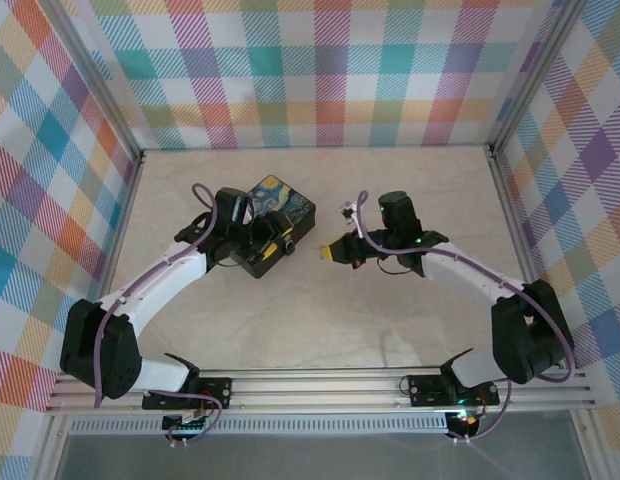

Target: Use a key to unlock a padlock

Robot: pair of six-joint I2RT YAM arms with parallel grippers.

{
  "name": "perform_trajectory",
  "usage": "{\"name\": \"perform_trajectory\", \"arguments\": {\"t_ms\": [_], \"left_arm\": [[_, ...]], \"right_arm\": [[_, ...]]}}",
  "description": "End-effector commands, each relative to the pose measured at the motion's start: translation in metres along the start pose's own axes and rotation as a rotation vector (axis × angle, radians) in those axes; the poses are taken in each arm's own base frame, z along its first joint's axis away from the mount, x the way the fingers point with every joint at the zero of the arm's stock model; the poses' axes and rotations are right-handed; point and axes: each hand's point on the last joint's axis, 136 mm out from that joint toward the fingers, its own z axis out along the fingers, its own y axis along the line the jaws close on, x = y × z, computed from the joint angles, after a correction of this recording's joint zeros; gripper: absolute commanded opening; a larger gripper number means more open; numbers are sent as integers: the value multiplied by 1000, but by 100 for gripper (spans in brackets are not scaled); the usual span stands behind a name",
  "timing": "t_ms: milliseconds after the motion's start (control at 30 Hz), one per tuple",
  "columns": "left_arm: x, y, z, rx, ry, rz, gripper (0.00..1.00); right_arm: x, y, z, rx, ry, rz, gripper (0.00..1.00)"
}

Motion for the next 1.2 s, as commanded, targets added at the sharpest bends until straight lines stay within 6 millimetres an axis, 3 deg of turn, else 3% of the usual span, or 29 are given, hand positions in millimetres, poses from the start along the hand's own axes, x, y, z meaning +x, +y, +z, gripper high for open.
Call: {"name": "perform_trajectory", "arguments": {"t_ms": [0,433,700,1167], "left_arm": [[13,-5,-1,3,86,-163,66],[17,-11,-1,37,123,-258,56],[14,-8,-1,42,124,-273,50],[3,5,-7,39,100,-302,36]], "right_arm": [[-10,-3,5,116,-44,-156,4],[-40,-10,38,286,-158,-351,6],[-41,-7,59,284,-155,-387,6],[-40,6,70,277,-163,-447,6]]}}
